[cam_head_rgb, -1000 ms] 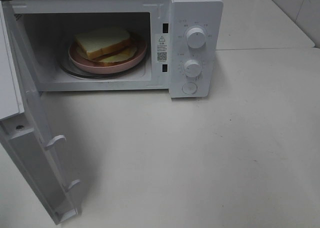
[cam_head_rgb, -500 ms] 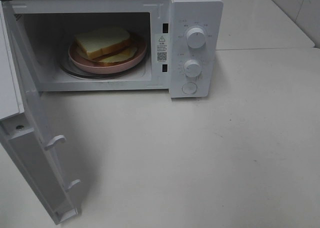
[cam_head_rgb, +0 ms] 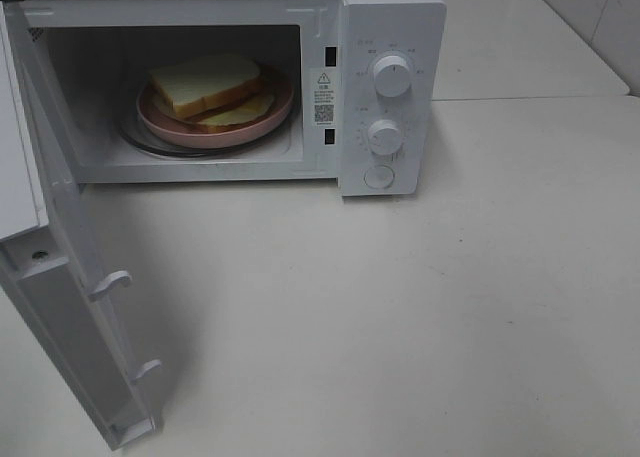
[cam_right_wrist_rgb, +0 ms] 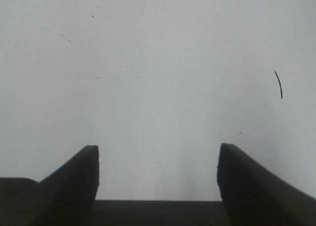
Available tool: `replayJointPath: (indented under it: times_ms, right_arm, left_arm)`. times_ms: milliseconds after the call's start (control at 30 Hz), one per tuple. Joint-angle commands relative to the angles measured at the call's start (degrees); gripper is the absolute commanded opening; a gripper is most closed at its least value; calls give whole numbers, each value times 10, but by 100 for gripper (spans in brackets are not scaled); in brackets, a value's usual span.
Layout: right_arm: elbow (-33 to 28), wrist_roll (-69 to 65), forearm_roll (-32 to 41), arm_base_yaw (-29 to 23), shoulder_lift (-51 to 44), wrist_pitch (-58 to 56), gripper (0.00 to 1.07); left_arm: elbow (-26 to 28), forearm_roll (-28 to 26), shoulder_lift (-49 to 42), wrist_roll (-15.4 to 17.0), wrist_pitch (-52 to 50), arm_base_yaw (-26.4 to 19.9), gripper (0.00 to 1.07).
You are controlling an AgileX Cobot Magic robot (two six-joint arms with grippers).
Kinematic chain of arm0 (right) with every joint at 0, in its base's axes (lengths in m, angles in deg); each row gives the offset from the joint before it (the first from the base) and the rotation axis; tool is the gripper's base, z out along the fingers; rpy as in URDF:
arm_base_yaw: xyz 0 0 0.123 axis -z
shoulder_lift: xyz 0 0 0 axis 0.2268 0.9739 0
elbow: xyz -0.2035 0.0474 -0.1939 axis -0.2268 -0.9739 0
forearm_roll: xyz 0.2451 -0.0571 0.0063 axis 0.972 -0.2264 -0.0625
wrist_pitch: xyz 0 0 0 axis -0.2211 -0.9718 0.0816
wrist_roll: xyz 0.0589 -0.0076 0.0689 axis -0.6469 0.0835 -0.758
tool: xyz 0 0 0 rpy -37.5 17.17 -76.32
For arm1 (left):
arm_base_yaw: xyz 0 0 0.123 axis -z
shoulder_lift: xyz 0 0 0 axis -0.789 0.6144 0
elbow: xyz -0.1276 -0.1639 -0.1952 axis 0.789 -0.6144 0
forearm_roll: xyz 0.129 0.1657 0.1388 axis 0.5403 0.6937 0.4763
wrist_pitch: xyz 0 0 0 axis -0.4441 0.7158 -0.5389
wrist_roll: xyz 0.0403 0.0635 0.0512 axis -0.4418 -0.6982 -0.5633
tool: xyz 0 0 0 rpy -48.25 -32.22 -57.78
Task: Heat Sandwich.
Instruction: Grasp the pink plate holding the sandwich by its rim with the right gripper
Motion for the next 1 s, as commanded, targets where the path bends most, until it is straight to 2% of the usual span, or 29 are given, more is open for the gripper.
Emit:
replayJointPath:
  times_ms: [33,333,633,867,1000]
  right_arm:
    - [-1,0,0,5,-18,2,67]
    - [-1,0,0,5,-85,3,67]
    - [-1,0,0,5,-197,3,67]
    - [-1,-3,0,2,-207,3,67]
    - [-1,-5,0,-29,-207,3,67]
  left_arm:
    - [-1,-2,-10,-1,-9,-1,65]
    - [-1,-2,-10,-1,-9,-1,65]
    - [-1,-2,-10,-1,-9,-1,65]
    - [-1,-2,-7,-1,-9,-1,65]
    - [-1,-2,-7,-1,-9,-1,65]
